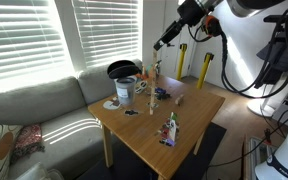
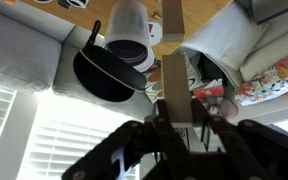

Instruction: Take a block and add it upright to the block stack

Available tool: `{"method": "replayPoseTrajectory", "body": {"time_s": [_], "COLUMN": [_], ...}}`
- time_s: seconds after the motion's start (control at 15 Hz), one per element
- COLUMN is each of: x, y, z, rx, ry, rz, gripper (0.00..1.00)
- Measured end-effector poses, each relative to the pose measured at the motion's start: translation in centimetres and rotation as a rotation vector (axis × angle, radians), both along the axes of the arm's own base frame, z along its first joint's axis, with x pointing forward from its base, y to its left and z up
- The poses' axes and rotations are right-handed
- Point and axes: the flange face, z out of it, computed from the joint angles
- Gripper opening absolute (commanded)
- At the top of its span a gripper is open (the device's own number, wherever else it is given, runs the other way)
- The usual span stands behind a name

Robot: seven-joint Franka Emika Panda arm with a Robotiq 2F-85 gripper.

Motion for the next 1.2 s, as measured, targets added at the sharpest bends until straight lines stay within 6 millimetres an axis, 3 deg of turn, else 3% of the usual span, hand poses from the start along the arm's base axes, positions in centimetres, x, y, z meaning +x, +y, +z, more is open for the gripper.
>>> {"method": "replayPoseTrajectory", "body": {"time_s": [0.33,0.4,0.6,0.67,1.2], "x": [-0.2,-0.3,-0.4,-0.4,-0.1], "y": [-0.1,-0.1,-0.2,-0.2,0.1], "z": [-1.1,-1.3,-1.6,-1.5,-2.1], "rx": [0.006,0.006,0.007,0.007,-0.022], "ry": [0.024,0.027,0.030,0.029,0.029], "rz": [-0.013,-0.015,-0.020,-0.020,0.019], "gripper": [0.07,0.28,0.28,0.07,0.07]}}
